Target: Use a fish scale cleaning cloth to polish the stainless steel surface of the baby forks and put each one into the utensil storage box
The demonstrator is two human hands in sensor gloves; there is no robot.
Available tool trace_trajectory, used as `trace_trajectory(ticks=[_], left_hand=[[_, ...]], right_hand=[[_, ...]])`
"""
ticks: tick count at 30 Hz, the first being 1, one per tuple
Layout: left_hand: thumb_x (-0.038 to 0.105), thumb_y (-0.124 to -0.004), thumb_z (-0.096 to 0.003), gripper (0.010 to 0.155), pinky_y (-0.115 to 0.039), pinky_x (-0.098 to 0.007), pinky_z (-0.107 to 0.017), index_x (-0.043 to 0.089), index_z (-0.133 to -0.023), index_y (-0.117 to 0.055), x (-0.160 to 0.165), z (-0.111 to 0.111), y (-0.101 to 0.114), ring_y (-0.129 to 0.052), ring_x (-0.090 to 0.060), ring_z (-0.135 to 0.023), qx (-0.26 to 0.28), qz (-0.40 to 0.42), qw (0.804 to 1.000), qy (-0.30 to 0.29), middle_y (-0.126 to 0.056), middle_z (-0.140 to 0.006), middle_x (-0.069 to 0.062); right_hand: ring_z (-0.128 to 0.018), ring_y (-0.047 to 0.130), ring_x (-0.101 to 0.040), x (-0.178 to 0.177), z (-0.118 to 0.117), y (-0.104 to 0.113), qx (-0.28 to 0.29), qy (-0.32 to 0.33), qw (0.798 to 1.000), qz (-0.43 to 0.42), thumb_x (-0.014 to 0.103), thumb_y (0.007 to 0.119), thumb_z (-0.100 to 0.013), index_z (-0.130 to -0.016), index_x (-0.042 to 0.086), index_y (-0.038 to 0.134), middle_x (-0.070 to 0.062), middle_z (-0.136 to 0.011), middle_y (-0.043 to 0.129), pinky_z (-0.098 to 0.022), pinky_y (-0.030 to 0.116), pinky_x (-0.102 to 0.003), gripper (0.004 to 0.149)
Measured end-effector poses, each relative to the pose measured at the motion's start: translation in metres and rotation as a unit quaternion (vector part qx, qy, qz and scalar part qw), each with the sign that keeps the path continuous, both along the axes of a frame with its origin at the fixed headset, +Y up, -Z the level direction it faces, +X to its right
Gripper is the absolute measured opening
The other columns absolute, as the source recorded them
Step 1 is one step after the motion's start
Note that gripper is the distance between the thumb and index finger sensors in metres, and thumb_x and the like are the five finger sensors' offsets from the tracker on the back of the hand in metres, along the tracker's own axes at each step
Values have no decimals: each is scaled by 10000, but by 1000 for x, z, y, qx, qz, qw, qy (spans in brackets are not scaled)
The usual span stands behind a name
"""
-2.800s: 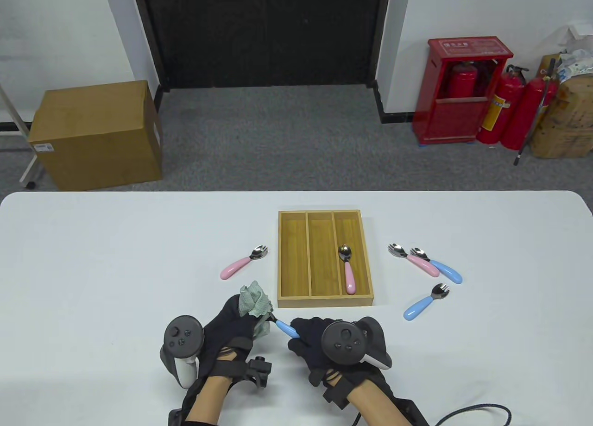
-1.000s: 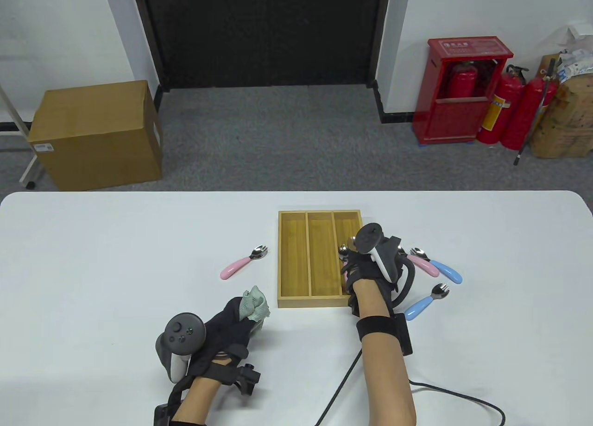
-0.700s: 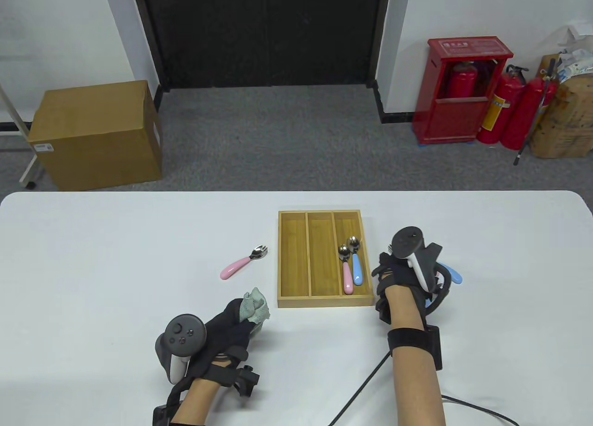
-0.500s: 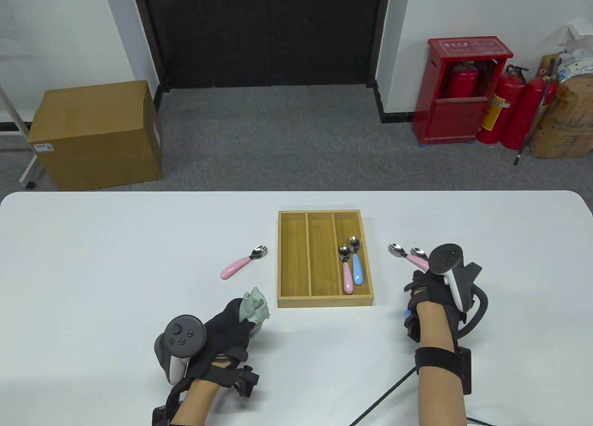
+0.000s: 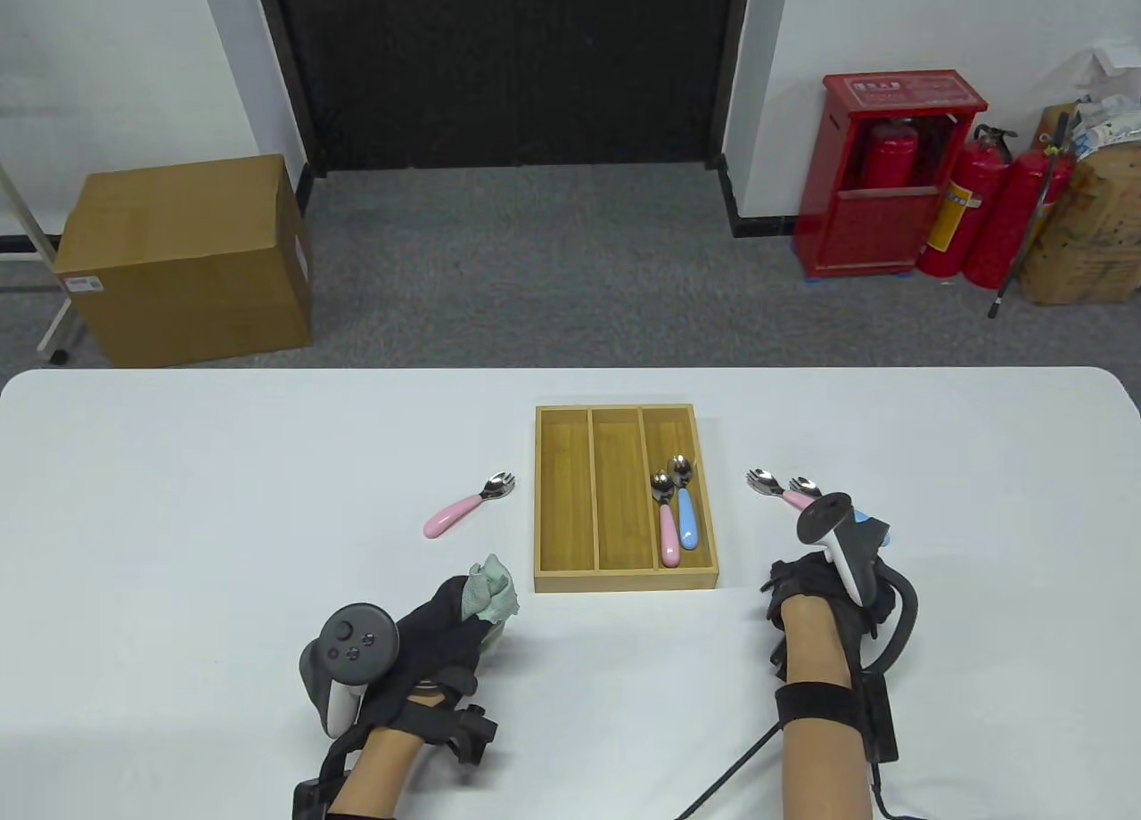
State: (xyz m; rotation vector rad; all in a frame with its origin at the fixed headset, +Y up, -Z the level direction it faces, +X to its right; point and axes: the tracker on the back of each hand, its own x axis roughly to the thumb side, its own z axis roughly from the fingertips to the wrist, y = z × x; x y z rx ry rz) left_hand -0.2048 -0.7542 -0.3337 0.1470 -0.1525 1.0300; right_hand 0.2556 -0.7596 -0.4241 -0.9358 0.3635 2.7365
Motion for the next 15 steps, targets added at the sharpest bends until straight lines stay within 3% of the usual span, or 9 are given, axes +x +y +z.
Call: trace_trajectory(ticks=[7, 15], left_hand=[[415, -834, -491, 467, -720, -568, -599, 177, -890, -792, -5, -1, -3, -1024, -287, -610, -4, 0, 1000, 9, -998, -694, -46], [418, -834, -487, 469, -726, -567, -591, 174, -886, -797, -10, 1, -5, -1028, -289, -603, -8, 0, 1000, 19, -1003, -688, -47]], right_hand=[[-678, 728, -430, 3, 8, 0, 7, -5, 999, -42, 427, 895, -374, -637, -65, 902, -241, -926, 608, -524, 584, -659, 558], [-668, 741, -405, 9, 38, 17, 101, -5, 982, -157, 390, 842, -412, -631, -11, 880, -225, -915, 619, -521, 594, -650, 458]])
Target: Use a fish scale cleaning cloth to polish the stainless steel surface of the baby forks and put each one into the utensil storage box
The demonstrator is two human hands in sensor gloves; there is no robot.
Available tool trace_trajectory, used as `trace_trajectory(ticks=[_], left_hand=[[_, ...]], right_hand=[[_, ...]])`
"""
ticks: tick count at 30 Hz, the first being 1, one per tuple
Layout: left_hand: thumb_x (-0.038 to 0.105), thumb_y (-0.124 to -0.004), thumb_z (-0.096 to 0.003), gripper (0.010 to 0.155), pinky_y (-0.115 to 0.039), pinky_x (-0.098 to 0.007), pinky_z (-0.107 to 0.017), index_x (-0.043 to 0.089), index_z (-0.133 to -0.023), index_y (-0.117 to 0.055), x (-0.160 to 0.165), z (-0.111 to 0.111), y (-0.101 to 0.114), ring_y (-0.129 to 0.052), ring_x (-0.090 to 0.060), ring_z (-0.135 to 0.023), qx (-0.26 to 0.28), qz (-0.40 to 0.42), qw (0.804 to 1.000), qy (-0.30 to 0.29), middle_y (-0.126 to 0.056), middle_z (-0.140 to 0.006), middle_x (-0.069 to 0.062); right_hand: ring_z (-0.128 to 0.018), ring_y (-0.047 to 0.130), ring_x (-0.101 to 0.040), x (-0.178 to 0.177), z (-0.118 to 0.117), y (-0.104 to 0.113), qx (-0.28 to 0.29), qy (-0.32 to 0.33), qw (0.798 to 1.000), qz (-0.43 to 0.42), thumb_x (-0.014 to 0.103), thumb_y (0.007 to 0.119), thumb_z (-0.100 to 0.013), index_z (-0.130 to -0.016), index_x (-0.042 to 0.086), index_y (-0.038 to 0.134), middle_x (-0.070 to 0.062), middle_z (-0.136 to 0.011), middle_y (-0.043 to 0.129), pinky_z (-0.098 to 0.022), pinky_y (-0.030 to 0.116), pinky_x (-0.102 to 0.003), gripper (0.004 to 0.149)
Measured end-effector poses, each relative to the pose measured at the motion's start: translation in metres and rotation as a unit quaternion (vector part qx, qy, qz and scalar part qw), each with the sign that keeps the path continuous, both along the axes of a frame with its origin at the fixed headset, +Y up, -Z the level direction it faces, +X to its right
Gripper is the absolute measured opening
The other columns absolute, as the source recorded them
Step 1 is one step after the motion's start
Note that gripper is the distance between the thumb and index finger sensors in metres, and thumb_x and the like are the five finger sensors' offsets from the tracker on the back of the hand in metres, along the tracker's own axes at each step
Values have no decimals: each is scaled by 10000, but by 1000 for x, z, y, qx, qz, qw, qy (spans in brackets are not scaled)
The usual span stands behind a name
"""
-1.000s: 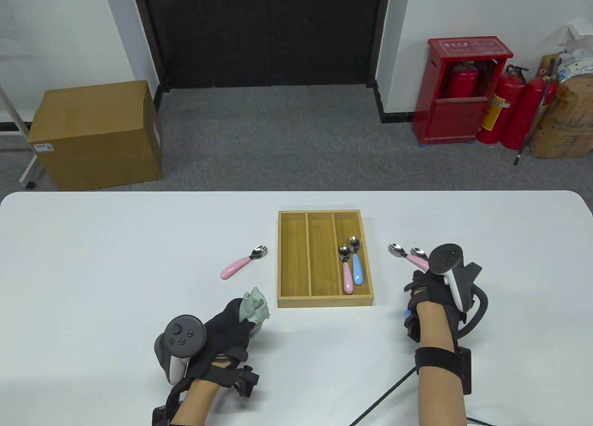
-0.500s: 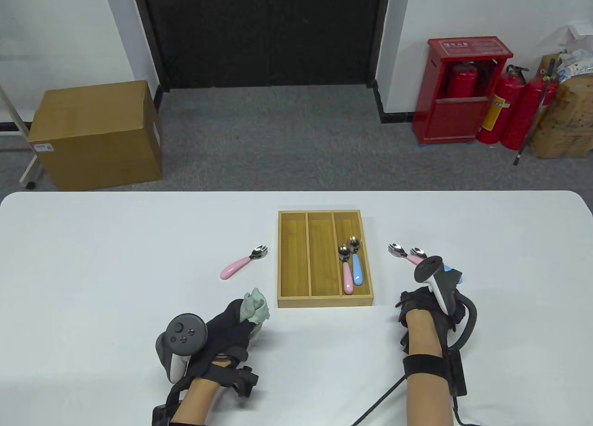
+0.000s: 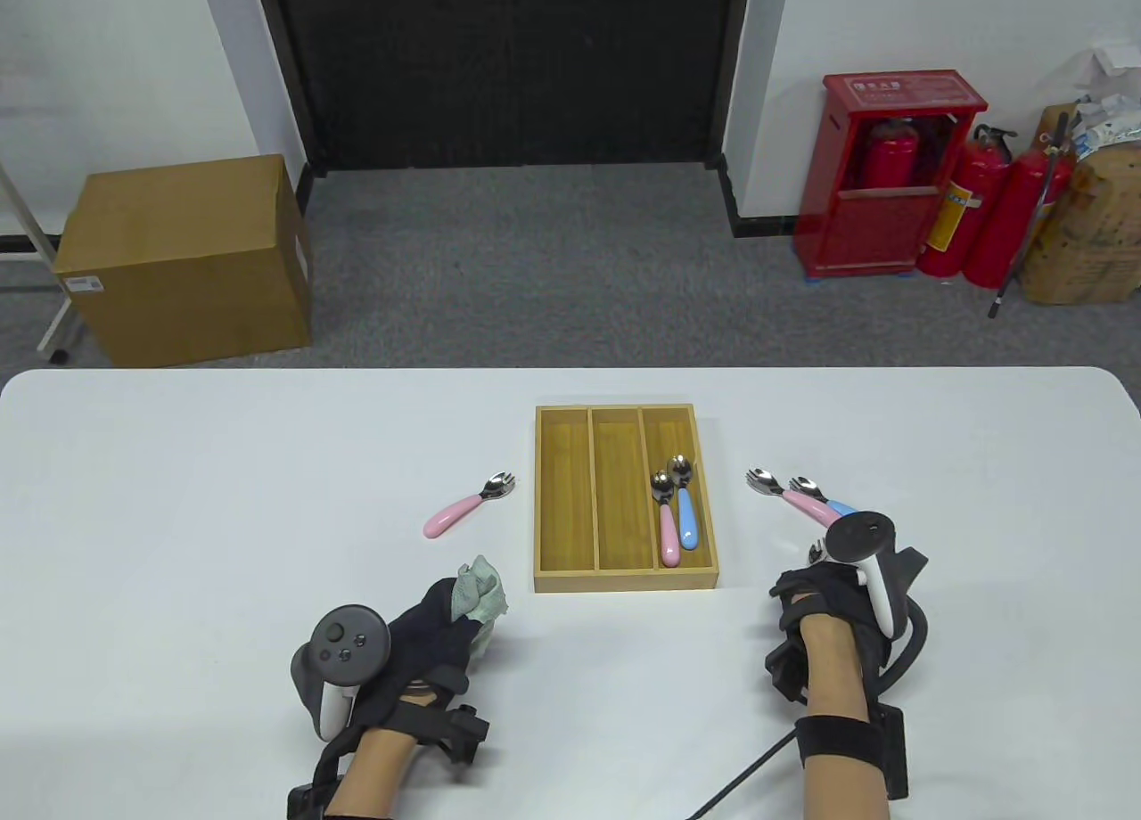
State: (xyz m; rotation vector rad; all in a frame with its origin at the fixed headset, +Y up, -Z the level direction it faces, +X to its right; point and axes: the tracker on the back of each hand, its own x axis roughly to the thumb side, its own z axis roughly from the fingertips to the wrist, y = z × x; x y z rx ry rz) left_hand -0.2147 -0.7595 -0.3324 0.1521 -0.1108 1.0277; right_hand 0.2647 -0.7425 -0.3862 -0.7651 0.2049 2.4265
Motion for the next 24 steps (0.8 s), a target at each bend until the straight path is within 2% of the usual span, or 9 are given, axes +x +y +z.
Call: trace_trajectory(ticks=[5, 9, 12, 16, 21, 24], left_hand=[[423, -829, -490, 473, -725, -566, -591, 170, -888, -795, -2, 0, -2, -1027, -290, -606, -13, 69, 998, 0, -1002, -691, -49], [440, -816, -497, 490, -720, -564, -604, 164, -900, -791, 0, 0, -5, -1028, -299, -636, -25, 122, 992, -15, -1002, -716, -53], [461, -799, -506, 501, -717, -559, -614, 170, -914, -788, 2, 0, -9, -1028, -299, -670, -40, 178, 983, -29, -1002, -746, -51], [491, -769, -518, 536, -697, -568, -627, 160, -940, -772, 5, -2, -16, -1005, -327, -733, -65, 250, 964, -54, -986, -806, -69], [546, -724, -533, 586, -678, -564, -648, 164, -978, -731, 9, -3, -22, -968, -331, -801, -81, 295, 949, -82, -946, -877, -72], [601, -683, -541, 636, -647, -567, -677, 172, -1011, -696, 16, -3, -23, -927, -329, -864, -80, 328, 933, -127, -906, -936, -70]], right_hand=[[-684, 750, -412, -23, 14, 24, 126, 47, 989, -68, 381, 808, -435, -706, 23, 835, -231, -934, 619, -520, 608, -651, 450], [-652, 804, -418, -59, 24, 33, 219, 107, 957, -158, 382, 788, -443, -749, 63, 809, -255, -916, 681, -491, 650, -652, 442], [-598, 861, -418, -90, 33, 32, 268, 163, 923, -224, 375, 795, -440, -759, 79, 822, -276, -875, 750, -454, 689, -651, 435], [-503, 952, -385, -123, 43, 37, 276, 230, 899, -252, 378, 802, -433, -762, 102, 840, -277, -796, 856, -390, 761, -621, 432], [-371, 1026, -332, -157, 56, 36, 282, 297, 867, -283, 374, 821, -418, -758, 112, 865, -261, -685, 957, -322, 815, -579, 432], [-335, 1034, -320, -170, 60, 32, 275, 323, 859, -287, 374, 822, -416, -756, 106, 868, -257, -651, 975, -304, 823, -570, 436]])
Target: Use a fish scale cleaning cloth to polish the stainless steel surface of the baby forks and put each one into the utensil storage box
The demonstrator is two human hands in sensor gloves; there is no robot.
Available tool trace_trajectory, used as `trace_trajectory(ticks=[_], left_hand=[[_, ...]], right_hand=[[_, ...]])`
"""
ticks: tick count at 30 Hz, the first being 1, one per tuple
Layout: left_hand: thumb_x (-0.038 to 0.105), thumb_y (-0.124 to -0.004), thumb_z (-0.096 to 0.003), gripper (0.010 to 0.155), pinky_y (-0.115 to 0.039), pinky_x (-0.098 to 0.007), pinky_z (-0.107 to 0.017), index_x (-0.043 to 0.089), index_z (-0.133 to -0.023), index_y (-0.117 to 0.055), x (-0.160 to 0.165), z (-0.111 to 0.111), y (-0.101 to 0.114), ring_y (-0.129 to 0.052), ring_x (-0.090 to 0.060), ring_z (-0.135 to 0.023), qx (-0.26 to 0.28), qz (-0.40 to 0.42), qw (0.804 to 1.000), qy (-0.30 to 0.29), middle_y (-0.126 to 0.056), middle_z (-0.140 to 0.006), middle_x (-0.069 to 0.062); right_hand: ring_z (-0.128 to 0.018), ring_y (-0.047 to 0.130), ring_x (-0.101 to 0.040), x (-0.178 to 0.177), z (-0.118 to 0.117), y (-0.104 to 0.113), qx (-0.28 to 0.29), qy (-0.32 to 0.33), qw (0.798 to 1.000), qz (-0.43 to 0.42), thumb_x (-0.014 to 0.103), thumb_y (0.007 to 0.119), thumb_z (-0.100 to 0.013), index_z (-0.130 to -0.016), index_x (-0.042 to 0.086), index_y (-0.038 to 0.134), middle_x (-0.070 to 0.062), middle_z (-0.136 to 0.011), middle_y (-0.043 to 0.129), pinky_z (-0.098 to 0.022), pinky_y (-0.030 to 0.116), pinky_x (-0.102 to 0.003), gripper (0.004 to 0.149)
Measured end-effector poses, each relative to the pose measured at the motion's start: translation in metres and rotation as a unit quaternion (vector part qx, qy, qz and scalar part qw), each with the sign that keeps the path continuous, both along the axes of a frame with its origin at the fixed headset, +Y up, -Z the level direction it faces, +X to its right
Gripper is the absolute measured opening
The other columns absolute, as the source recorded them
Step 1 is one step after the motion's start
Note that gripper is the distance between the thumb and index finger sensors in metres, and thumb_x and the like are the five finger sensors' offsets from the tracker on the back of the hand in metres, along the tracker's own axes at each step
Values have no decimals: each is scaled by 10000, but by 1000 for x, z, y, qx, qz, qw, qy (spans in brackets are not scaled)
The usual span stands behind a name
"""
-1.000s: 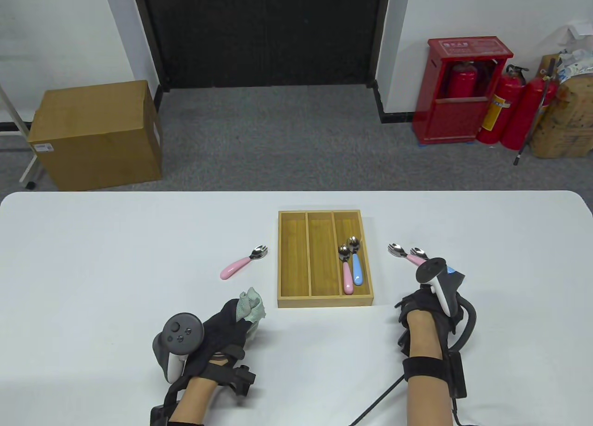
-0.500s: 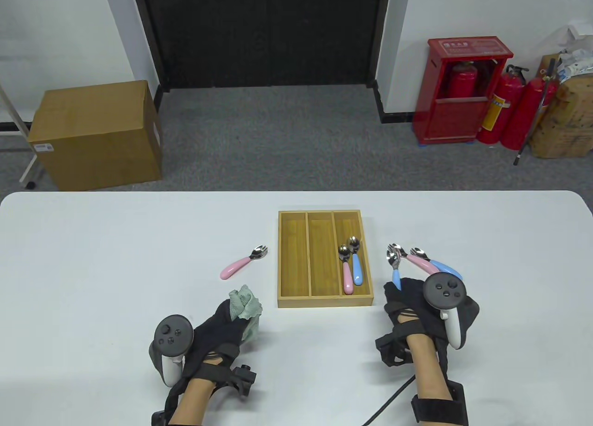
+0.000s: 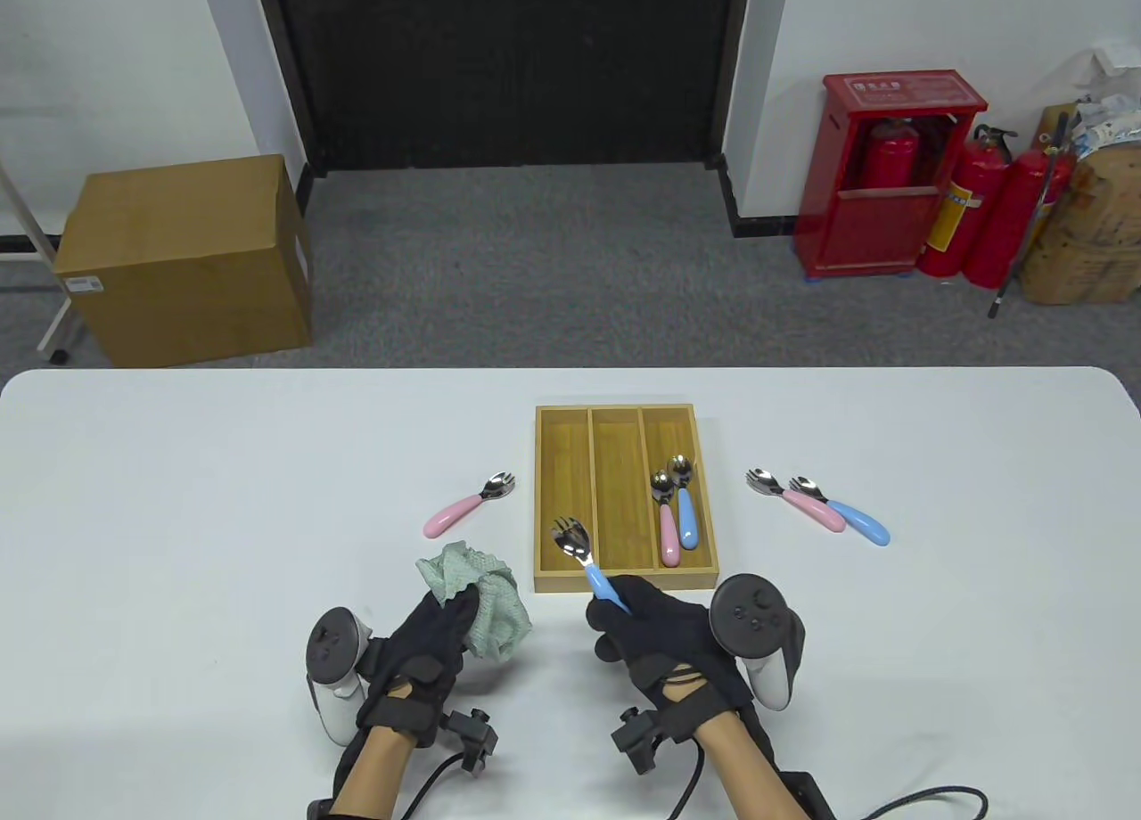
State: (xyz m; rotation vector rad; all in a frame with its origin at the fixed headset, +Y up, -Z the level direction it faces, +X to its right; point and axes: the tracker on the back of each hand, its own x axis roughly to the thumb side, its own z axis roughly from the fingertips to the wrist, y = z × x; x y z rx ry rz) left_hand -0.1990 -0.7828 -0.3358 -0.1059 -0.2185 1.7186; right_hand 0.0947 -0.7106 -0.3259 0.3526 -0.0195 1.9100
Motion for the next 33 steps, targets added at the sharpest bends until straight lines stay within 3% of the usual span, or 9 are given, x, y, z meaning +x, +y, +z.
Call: trace_trajectory(ticks=[10, 20, 24, 33], left_hand=[[630, -629, -571, 704, -600, -552, -735, 165, -1090, -535, 32, 6, 3, -803, -308, -1011, -2, 109, 990, -94, -760, -1076, -66], [542, -725, -570, 601, -627, -519, -744, 243, -1066, -564, 47, 12, 3, -862, -169, -985, -18, 139, 983, -120, -828, -1015, 82], [493, -792, -532, 539, -666, -517, -724, 270, -1008, -671, 44, 11, 10, -927, -141, -917, 0, 115, 989, -91, -919, -914, 114], [443, -829, -494, 472, -749, -478, -672, 266, -931, -794, 26, 7, 23, -1031, -154, -787, 34, -22, 999, 22, -1010, -812, 88]], right_hand=[[-221, 1019, -266, -32, 8, -12, -11, 88, 995, 47, 383, 809, -414, -754, 95, 875, -225, -531, 1006, -263, 833, -543, 450], [-175, 992, -240, -40, 13, -13, -24, 129, 991, 17, 385, 770, -421, -761, 87, 861, -201, -482, 1003, -251, 832, -537, 461], [-176, 989, -249, -39, 13, -13, -16, 139, 990, 24, 387, 785, -419, -755, 93, 868, -205, -483, 1003, -256, 827, -541, 455], [-217, 969, -281, -37, 7, -12, 16, 110, 989, 100, 379, 794, -417, -770, 97, 848, -226, -524, 977, -290, 796, -567, 455]])
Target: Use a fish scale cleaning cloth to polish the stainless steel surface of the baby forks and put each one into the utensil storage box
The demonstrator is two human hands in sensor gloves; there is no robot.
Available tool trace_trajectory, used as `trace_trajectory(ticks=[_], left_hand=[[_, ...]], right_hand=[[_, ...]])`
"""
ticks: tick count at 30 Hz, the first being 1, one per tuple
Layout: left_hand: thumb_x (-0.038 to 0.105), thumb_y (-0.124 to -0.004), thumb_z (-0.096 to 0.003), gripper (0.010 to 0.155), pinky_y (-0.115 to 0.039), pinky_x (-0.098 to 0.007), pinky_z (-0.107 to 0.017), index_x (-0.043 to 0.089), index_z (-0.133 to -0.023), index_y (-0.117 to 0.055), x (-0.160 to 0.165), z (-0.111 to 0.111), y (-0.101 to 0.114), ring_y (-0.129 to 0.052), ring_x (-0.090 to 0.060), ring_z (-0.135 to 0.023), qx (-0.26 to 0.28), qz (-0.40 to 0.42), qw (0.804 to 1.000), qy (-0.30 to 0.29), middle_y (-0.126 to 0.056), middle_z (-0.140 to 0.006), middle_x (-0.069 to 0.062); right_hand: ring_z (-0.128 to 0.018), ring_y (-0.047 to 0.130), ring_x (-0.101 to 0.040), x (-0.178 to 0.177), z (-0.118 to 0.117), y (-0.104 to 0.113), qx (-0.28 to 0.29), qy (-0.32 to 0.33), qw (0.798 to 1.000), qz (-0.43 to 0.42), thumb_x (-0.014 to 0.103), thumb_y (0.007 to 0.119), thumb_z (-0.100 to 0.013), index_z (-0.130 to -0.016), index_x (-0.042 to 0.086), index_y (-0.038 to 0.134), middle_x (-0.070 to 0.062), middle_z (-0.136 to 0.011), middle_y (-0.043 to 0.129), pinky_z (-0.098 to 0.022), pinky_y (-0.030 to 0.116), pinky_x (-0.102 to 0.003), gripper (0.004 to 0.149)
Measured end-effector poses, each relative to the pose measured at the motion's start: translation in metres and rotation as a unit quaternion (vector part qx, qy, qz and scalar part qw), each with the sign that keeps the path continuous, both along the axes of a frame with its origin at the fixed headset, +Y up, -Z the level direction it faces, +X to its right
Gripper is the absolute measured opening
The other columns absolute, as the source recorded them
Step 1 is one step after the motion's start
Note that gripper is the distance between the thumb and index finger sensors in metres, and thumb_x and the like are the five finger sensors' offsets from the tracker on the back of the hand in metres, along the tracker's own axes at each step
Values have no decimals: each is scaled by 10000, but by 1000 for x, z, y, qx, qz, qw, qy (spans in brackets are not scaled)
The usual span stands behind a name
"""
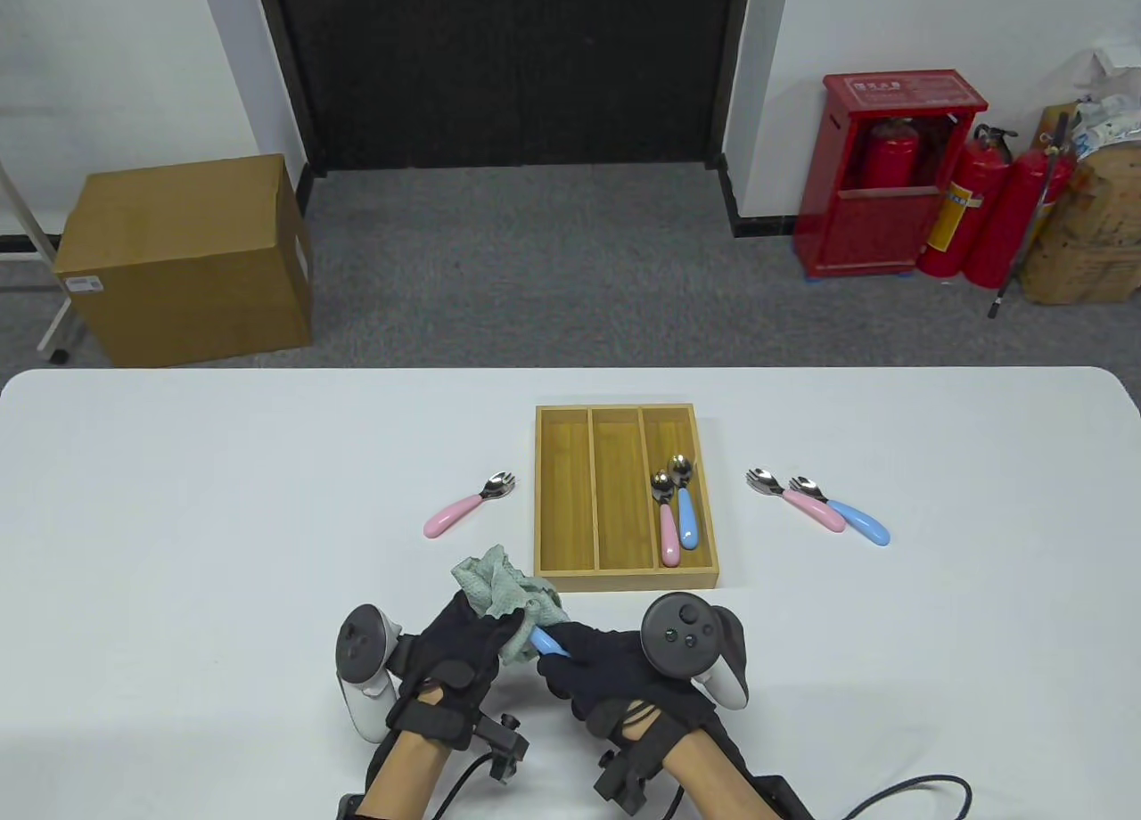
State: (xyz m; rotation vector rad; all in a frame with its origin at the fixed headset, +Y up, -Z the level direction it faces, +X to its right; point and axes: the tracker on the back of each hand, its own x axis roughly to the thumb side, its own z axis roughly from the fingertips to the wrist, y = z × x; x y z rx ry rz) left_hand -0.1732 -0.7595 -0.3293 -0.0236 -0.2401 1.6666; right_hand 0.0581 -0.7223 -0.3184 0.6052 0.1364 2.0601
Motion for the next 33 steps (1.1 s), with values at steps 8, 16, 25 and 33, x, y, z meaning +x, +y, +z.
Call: trace_trajectory(ticks=[8, 16, 25, 33], left_hand=[[432, -849, -471, 435, -770, -484, -637, 273, -876, -853, -16, -2, 0, -1061, -183, -725, 13, -51, 995, 80, -1049, -763, 70], [310, -843, -481, 453, -667, -602, -651, 196, -912, -764, -7, 0, 24, -972, -306, -731, 138, -307, 940, -56, -960, -786, -54], [294, -781, -448, 502, -666, -613, -640, 161, -931, -744, 43, 14, 24, -944, -323, -707, 187, -503, 836, -116, -936, -775, -48], [390, -787, -428, 518, -791, -547, -545, 138, -877, -844, 32, 11, 28, -1054, -265, -479, 194, -490, 847, -73, -1045, -626, -48]], right_hand=[[-214, 963, -284, 4, 1, 6, 33, -9, 999, 41, 365, 807, -412, -776, 58, 838, -227, -506, 971, -293, 792, -571, 478], [-287, 941, -341, 16, -1, 8, 78, -14, 991, 105, 327, 850, -386, -772, 83, 859, -247, -573, 948, -344, 750, -610, 457], [-351, 904, -331, -3, 17, 20, 279, 12, 921, 271, 314, 823, -343, -750, 147, 849, -199, -620, 916, -404, 723, -617, 441], [-345, 909, -324, 6, 10, 19, 248, -4, 943, 222, 340, 832, -358, -760, 150, 851, -197, -622, 920, -395, 732, -609, 446]])
